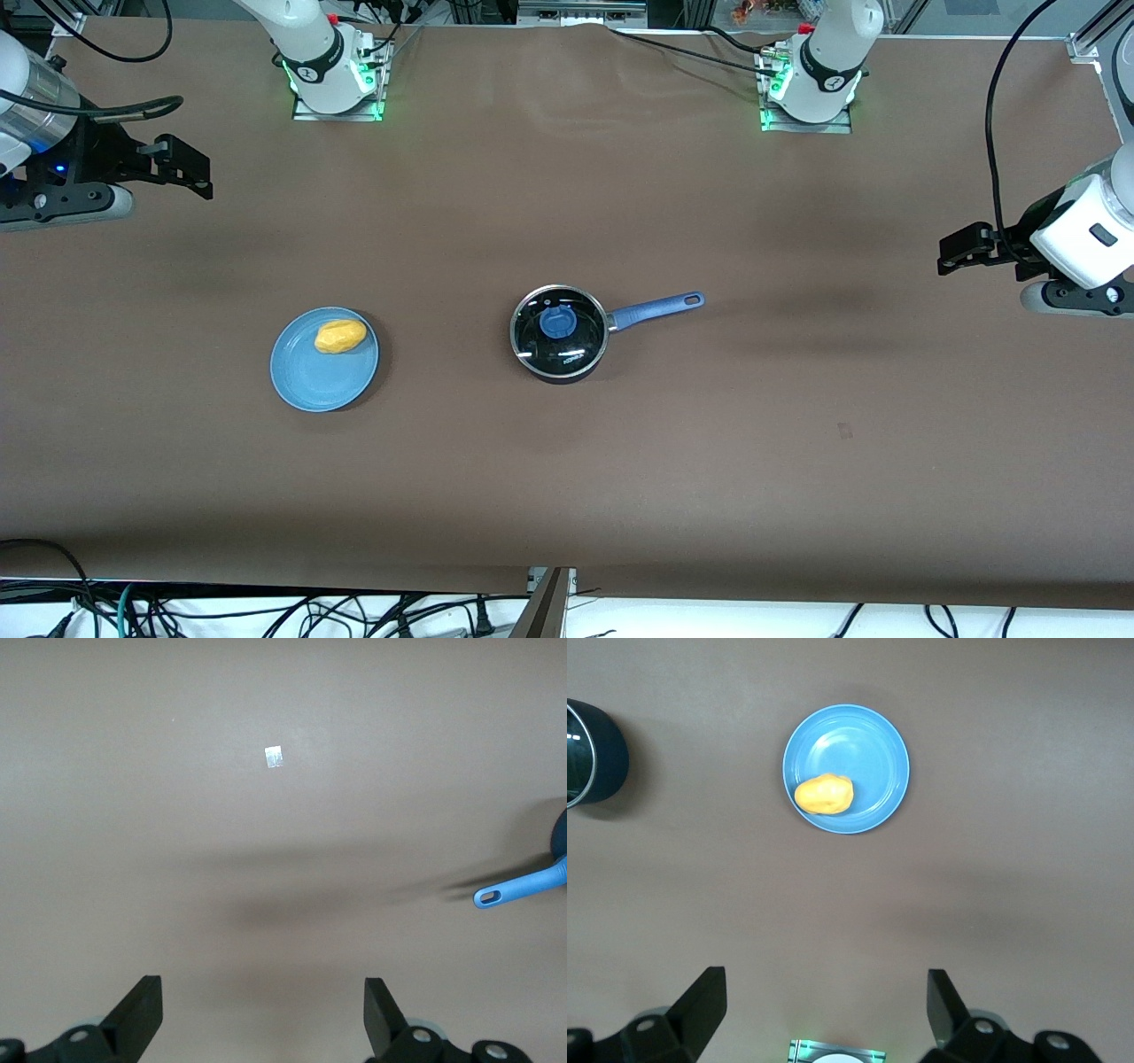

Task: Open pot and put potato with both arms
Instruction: 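Reach the left gripper toward the glass lid on the saucepan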

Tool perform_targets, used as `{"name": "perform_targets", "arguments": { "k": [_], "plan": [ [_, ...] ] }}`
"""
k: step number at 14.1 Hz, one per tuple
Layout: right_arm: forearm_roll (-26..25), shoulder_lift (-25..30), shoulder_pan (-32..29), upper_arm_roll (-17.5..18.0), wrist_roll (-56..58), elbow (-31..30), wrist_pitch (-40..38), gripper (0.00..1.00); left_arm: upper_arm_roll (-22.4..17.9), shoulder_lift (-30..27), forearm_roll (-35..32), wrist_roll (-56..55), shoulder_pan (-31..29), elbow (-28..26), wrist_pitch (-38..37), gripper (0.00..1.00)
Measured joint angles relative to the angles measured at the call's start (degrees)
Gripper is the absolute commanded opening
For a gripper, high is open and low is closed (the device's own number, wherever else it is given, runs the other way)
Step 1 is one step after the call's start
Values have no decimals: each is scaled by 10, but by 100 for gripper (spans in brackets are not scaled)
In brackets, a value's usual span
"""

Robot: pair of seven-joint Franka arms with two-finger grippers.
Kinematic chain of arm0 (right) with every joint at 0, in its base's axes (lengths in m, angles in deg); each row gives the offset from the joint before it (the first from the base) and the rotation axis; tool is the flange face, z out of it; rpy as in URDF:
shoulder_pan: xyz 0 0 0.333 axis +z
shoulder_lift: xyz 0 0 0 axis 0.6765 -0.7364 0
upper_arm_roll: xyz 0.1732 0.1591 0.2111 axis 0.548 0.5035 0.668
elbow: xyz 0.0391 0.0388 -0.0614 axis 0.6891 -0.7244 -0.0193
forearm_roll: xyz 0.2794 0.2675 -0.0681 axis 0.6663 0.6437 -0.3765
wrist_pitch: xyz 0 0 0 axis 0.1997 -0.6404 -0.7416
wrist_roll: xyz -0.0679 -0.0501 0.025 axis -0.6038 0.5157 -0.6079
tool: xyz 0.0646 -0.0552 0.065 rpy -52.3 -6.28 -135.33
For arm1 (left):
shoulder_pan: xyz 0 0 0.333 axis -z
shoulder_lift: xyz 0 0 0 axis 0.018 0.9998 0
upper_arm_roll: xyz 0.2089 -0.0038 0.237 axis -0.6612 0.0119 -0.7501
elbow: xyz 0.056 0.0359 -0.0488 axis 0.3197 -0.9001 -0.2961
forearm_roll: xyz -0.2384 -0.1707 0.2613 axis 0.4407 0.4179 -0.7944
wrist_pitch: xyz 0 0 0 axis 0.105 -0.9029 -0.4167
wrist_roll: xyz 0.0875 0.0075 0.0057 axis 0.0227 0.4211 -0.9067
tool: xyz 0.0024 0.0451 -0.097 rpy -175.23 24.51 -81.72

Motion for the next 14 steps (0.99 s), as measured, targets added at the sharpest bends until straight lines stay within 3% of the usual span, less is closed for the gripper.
{"name": "perform_targets", "arguments": {
  "k": [7,11,14],
  "plan": [
    [0,0,0,0,0,0,0,100,12,4,7,-46,19,-7,9,100],
    [0,0,0,0,0,0,0,100,100,54,20,-259,55,-38,135,100],
    [0,0,0,0,0,0,0,100,128,106,20,-365,95,-43,215,100]
  ]
}}
